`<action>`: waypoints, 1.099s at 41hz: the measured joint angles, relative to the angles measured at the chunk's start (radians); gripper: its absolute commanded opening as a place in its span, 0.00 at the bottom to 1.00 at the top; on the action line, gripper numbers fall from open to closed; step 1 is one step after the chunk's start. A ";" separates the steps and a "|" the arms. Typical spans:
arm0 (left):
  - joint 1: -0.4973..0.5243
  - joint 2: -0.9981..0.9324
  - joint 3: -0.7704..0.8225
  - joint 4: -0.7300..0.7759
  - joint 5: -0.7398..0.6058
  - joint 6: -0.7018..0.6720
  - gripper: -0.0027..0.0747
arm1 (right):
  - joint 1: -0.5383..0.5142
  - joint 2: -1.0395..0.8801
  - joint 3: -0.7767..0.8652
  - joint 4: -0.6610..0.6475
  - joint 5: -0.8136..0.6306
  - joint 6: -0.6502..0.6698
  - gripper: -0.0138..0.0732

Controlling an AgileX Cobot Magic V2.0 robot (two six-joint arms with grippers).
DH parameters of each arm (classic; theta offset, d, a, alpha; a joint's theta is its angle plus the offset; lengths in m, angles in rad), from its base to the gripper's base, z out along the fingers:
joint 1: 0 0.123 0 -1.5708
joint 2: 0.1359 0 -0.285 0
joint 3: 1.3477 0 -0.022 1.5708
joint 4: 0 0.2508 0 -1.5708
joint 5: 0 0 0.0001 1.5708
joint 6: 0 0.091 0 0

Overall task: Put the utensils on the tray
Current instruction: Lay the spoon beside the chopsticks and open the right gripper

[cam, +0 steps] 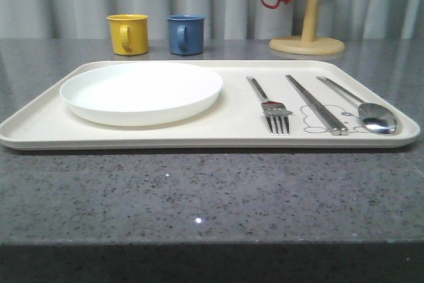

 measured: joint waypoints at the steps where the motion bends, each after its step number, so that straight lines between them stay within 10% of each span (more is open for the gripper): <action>1: 0.000 0.000 0.000 0.000 0.000 0.000 0.01 | 0.000 -0.020 0.002 -0.002 -0.005 0.000 0.08; 45: 0.000 0.000 0.000 0.000 0.000 0.000 0.01 | 0.000 -0.067 0.002 -0.002 -0.013 0.000 0.08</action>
